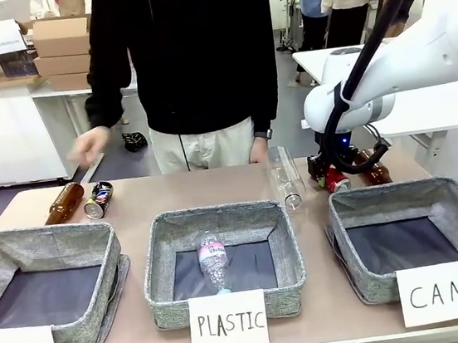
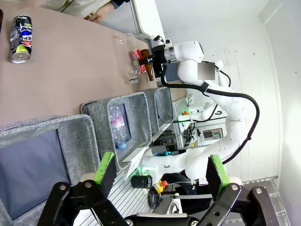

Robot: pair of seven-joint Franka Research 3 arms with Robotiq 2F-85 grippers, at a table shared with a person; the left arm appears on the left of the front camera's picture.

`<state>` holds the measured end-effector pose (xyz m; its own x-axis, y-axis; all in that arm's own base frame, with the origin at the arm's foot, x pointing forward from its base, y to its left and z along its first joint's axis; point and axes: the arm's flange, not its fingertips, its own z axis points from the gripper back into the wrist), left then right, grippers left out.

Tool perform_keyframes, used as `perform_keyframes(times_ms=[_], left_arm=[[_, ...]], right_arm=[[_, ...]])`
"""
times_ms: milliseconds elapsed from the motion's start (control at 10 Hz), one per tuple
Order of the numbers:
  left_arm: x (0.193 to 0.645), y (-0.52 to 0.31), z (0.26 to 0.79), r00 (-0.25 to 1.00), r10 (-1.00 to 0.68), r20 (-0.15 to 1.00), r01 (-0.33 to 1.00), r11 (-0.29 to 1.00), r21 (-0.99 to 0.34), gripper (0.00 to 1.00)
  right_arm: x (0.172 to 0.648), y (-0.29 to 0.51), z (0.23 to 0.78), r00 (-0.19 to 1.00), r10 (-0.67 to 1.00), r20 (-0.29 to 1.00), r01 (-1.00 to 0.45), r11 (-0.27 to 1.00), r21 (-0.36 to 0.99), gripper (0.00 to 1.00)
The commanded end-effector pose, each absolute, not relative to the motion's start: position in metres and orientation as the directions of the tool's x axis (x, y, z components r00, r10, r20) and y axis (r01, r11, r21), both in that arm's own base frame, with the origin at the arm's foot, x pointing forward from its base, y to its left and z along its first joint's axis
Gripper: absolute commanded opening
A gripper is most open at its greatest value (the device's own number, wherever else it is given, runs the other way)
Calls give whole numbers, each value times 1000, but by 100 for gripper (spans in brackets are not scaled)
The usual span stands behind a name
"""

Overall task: Sort the can waste into the basket.
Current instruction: Pick up the can waste from the table and place it in the right Fabric basket.

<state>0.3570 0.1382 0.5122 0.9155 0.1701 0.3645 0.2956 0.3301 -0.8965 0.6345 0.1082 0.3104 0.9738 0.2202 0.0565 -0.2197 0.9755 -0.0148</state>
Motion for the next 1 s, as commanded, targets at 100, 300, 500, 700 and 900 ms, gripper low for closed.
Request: perform_keyframes(times_ms=[100, 300, 500, 700, 900], left_arm=[[356, 139, 513, 909, 161, 385, 320, 322, -891, 100], [356, 139, 513, 909, 161, 385, 320, 322, -891, 100], [356, 139, 513, 909, 161, 385, 320, 322, -891, 100], [356, 139, 513, 909, 161, 385, 320, 322, -891, 100], [356, 139, 513, 909, 161, 385, 320, 322, -891, 100]], right_arm=[[641, 110, 306, 980, 195, 28, -195, 981, -19, 47], [629, 107, 328, 980, 192, 44, -192, 981, -15, 47], [587, 96, 380, 982, 177, 63, -176, 984, -16, 47], [539, 83, 415, 969, 245, 27, -246, 969, 20, 47], [480, 60, 436, 949, 315, 2, -315, 949, 24, 47]])
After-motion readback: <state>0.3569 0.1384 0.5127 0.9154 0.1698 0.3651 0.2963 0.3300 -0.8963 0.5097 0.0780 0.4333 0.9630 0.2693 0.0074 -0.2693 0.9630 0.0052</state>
